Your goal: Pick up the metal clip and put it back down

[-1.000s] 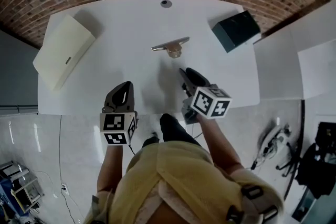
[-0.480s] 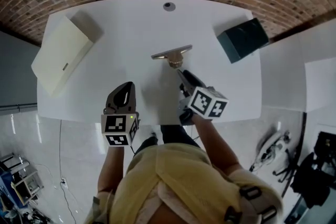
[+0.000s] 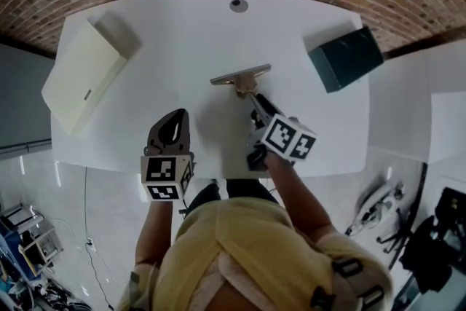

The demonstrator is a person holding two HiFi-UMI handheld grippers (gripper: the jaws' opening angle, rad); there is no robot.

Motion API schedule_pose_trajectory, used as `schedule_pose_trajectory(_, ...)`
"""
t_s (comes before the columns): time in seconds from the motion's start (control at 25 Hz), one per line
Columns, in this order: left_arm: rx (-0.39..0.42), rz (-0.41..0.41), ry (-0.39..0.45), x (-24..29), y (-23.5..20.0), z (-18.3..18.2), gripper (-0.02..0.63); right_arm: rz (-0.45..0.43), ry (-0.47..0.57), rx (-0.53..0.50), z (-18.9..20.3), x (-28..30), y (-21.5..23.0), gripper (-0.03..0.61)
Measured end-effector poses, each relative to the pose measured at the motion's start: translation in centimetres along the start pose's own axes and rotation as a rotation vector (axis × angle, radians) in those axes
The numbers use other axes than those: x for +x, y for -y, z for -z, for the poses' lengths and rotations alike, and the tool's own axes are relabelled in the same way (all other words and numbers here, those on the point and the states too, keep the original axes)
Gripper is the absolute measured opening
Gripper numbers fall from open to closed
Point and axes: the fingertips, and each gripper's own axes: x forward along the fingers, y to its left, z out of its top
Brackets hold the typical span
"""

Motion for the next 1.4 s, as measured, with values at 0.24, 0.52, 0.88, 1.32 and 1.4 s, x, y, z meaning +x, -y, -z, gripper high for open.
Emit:
schedule_pose_trajectory(0.24, 0.001, -0.006, -0.015, 1.1, -0.3, -0.2, 0.003, 0.001, -0.020, 0.066, -0.2, 1.3, 0.7, 0.123)
schedule_pose_trajectory(0.52, -0.001, -0.019, -0.036, 2.0, -0.7, 0.1, 0.003, -0.029, -0.047, 0.172, -0.2, 2.7, 0.7, 0.123)
schedule_pose_trajectory(0.88, -0.014, -0.022, -0.058, 3.1, -0.9, 0.4, 0.003, -0.032, -0.052, 0.263, -0.7, 4.1, 1.0, 0.123)
schedule_pose_trajectory(1.32, -0.023, -0.035, -0.074, 3.4, -0.8, 0.8, 0.003, -0.036, -0.023, 0.293, -1.4, 4.4, 1.0, 0.073)
schedule_pose_trajectory(1.4, -0.028, -0.037, -0.078, 3.3, -0.9, 0.9, 0.003, -0.043, -0.024, 0.311, -1.4, 4.5, 0.9, 0.066)
